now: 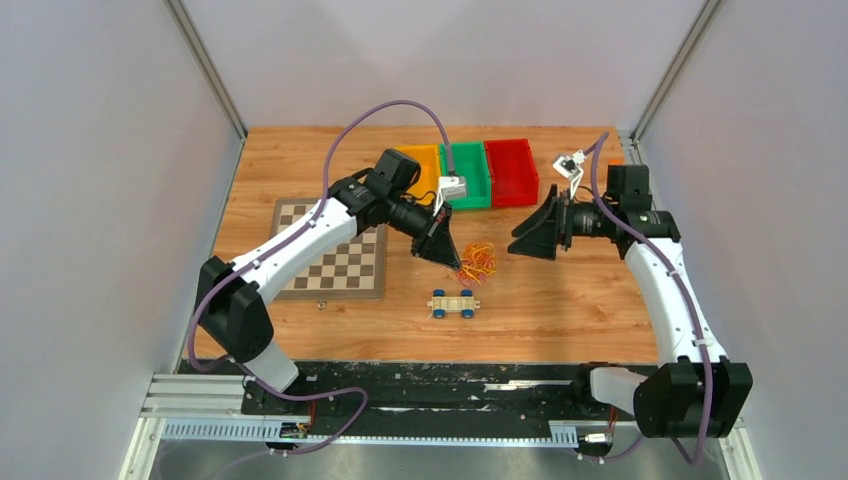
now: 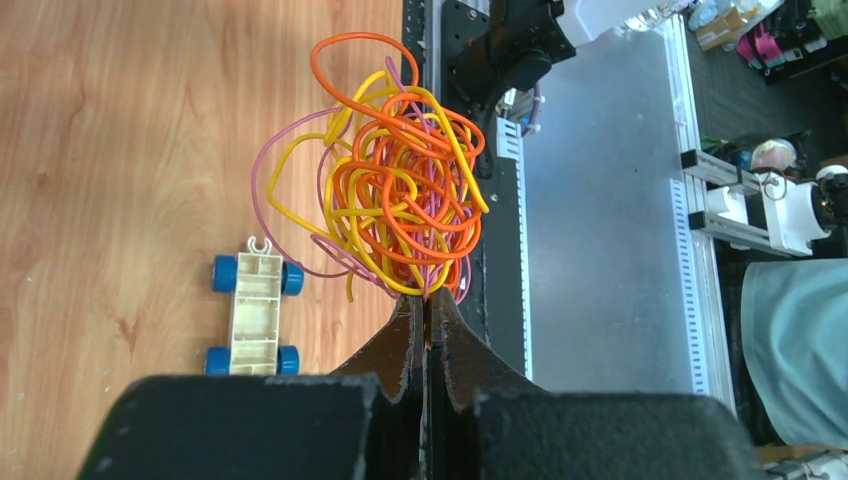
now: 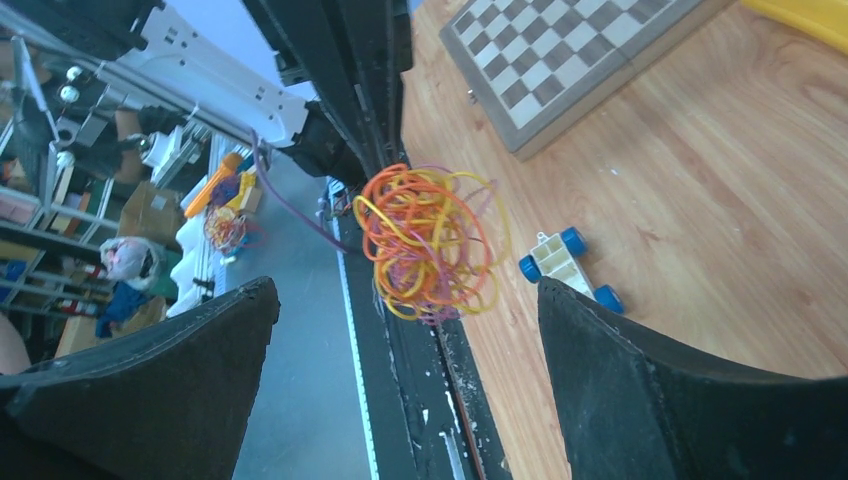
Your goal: Untangle the cables
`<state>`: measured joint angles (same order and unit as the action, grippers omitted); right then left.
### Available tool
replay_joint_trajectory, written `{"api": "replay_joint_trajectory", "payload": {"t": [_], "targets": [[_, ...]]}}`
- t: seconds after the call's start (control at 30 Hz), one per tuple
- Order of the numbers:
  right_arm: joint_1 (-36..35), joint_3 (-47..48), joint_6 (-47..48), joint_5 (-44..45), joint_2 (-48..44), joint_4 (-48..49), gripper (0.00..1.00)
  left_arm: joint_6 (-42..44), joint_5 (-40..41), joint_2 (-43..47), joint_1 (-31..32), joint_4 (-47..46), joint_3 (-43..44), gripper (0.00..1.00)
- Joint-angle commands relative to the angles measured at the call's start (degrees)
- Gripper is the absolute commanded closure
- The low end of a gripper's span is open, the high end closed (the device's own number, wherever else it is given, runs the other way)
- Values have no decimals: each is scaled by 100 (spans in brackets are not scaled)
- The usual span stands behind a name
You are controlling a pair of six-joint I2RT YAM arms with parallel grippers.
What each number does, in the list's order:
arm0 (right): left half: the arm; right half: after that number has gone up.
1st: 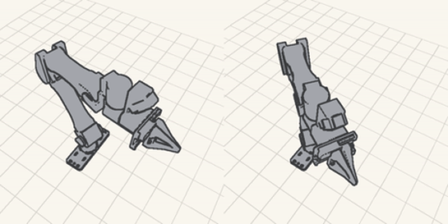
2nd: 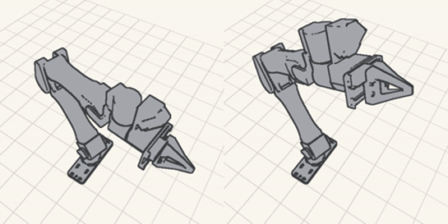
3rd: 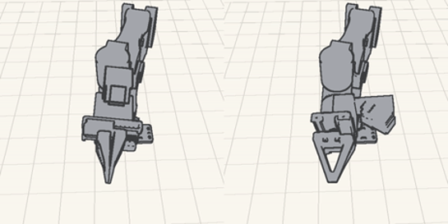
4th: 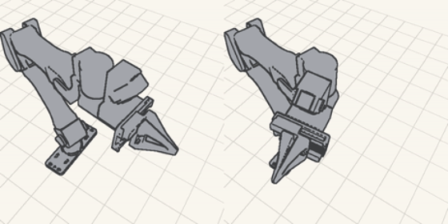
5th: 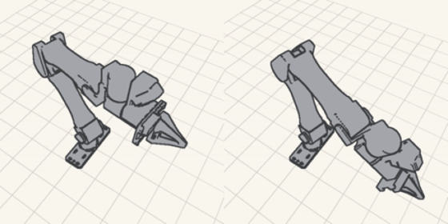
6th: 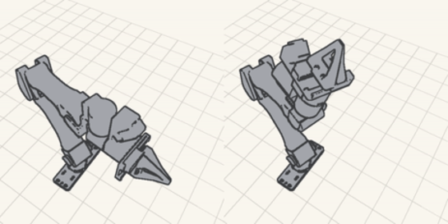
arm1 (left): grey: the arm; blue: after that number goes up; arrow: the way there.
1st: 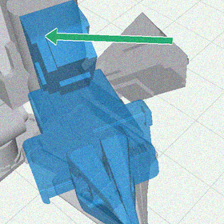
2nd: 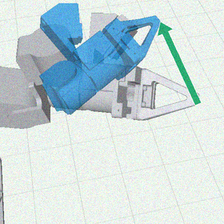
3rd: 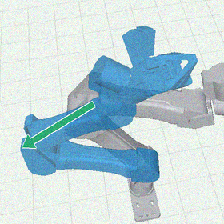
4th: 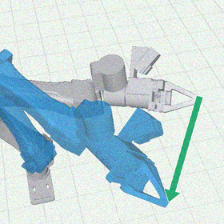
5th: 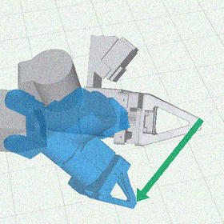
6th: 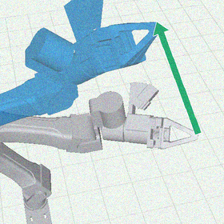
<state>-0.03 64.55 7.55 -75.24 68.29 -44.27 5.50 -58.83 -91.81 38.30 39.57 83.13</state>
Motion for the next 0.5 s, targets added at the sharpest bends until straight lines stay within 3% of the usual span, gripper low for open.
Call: {"api": "replay_joint_trajectory", "payload": {"t": [0.0, 0.2, 0.33, 0.4, 0.47], "targets": [[-435, -42, 31, -394, 62, 276, 0, -252, -53, -144, 63, -544, 366, 100], [-1103, -384, 102, 843, -21, 659, 0, -452, -195, -128, 63, -880, 322, 100], [-1282, -321, 10, 989, 22, 855, 6, -449, -214, -22, 68, -999, 131, 100], [-1309, -239, -24, 1152, 52, 867, 27, -434, -149, 24, 64, -972, 103, 100], [-1305, -176, -45, 1623, -17, 871, 60, -387, -19, 94, 42, -873, 60, 100]]}}
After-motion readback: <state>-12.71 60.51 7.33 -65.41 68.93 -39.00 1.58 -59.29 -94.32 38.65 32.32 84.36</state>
